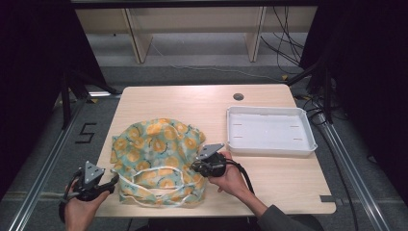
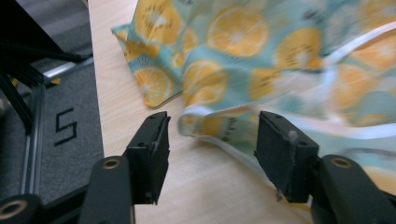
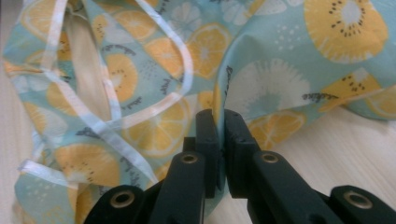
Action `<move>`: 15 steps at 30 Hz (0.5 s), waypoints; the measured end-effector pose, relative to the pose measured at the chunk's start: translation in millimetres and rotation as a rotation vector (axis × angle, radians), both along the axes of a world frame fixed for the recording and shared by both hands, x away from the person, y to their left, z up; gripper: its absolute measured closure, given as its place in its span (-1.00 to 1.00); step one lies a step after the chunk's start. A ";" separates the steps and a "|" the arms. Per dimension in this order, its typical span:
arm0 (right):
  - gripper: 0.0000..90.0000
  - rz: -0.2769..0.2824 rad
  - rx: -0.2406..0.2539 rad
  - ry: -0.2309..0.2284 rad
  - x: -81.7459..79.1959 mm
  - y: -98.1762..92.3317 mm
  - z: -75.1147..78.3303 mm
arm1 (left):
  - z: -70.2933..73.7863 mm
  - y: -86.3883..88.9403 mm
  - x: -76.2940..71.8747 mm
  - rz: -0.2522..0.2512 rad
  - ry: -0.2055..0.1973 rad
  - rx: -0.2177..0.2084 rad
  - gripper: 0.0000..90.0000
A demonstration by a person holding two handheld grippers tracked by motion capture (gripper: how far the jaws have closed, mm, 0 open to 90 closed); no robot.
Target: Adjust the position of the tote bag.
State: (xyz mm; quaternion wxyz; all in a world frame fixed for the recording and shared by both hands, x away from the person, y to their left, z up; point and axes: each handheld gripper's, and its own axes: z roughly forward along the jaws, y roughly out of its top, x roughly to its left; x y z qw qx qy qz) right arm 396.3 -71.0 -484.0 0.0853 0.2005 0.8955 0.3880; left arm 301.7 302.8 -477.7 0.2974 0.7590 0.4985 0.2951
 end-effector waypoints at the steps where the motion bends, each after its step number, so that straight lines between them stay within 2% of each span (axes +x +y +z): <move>1: 0.89 0.005 -0.004 0.007 -1.1 1.1 -0.1 | 3.2 -3.1 -5.6 -0.008 -0.007 0.005 -0.07; 2: 0.85 0.009 -0.005 0.022 -2.9 3.0 -0.4 | 4.0 -6.4 -10.0 -0.016 -0.020 0.002 -0.08; 3: 0.79 0.006 0.001 0.006 -3.9 4.4 -1.4 | 5.3 -10.1 -14.2 -0.022 -0.019 -0.007 -0.10; 4: 0.79 0.006 0.001 0.006 -3.9 4.4 -1.4 | 5.3 -10.1 -14.2 -0.022 -0.019 -0.007 -0.12; 5: 0.70 0.009 -0.010 0.017 -5.0 4.4 -0.3 | 6.9 -14.3 -19.6 -0.036 -0.024 0.000 -0.12; 6: 0.50 0.006 -0.014 0.023 -7.0 3.6 1.3 | 7.6 -18.0 -23.4 -0.040 -0.037 0.000 -0.12; 7: 0.29 -0.013 -0.018 0.005 -9.8 2.7 2.9 | 8.2 -19.9 -25.5 -0.047 -0.040 -0.006 -0.13; 8: 0.01 -0.028 -0.037 -0.045 -15.4 0.6 8.7 | 9.1 -22.5 -27.8 -0.056 -0.045 -0.007 -0.14; 9: -0.06 -0.021 -0.044 -0.070 -17.5 -0.9 11.7 | 9.4 -25.6 -29.8 -0.072 -0.041 -0.014 -0.14; 10: -0.06 -0.021 -0.044 -0.070 -17.5 -0.9 11.7 | 9.4 -25.6 -29.8 -0.072 -0.041 -0.014 -0.14; 11: -0.16 0.007 -0.003 -0.062 -23.7 -4.9 20.3 | 8.9 -27.8 -30.2 -0.073 -0.046 -0.034 -0.15; 12: -0.20 0.012 0.022 -0.066 -26.6 -5.6 23.4 | 9.0 -27.9 -30.1 -0.074 -0.049 -0.032 -0.17; 14: -0.23 0.051 0.039 -0.072 -30.5 -4.9 27.9 | 8.2 -26.7 -28.9 -0.082 -0.039 -0.042 -0.19; 15: -0.23 0.051 0.039 -0.072 -30.5 -4.9 27.9 | 6.6 -26.0 -28.2 -0.073 -0.038 -0.065 -0.19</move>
